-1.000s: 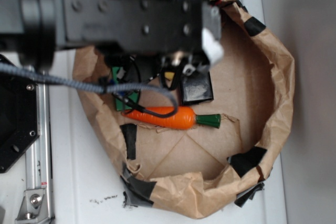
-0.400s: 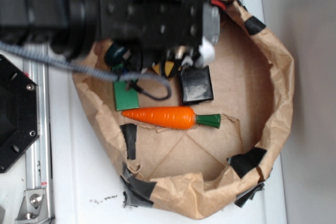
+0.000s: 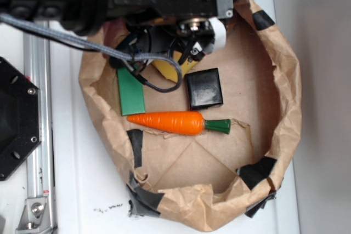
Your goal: Grab the blue block.
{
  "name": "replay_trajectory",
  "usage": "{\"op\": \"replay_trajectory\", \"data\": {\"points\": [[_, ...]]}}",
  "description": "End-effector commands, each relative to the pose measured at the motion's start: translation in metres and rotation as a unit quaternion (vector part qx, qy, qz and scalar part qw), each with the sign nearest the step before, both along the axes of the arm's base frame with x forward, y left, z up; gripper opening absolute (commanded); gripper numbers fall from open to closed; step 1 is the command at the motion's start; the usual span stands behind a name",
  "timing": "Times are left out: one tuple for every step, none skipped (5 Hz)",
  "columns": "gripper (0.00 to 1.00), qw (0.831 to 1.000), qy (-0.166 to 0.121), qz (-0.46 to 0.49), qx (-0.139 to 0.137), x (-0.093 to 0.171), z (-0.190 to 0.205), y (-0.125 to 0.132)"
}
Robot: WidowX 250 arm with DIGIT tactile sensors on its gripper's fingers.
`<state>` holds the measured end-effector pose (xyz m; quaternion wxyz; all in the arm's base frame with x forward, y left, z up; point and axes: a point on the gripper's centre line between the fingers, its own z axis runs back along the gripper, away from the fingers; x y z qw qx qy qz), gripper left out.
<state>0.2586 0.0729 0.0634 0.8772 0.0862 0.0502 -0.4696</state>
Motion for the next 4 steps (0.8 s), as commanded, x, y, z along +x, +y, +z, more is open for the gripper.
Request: {"op": "replay_trajectory", "data": {"points": [[1.00,0.999,-0.017,-0.026,0.016,0.014,-0.002,0.000],[1.00,0.998,-0.015,-0.054,0.013,0.018,-0.011,-0.007],[1.00,0.996,-0.036,-0.014,-0.082,0.022,-0.016,-0.010],[1.00,0.990,-0.060,0.039,-0.122,0.030,-0.019,-0.003]]}}
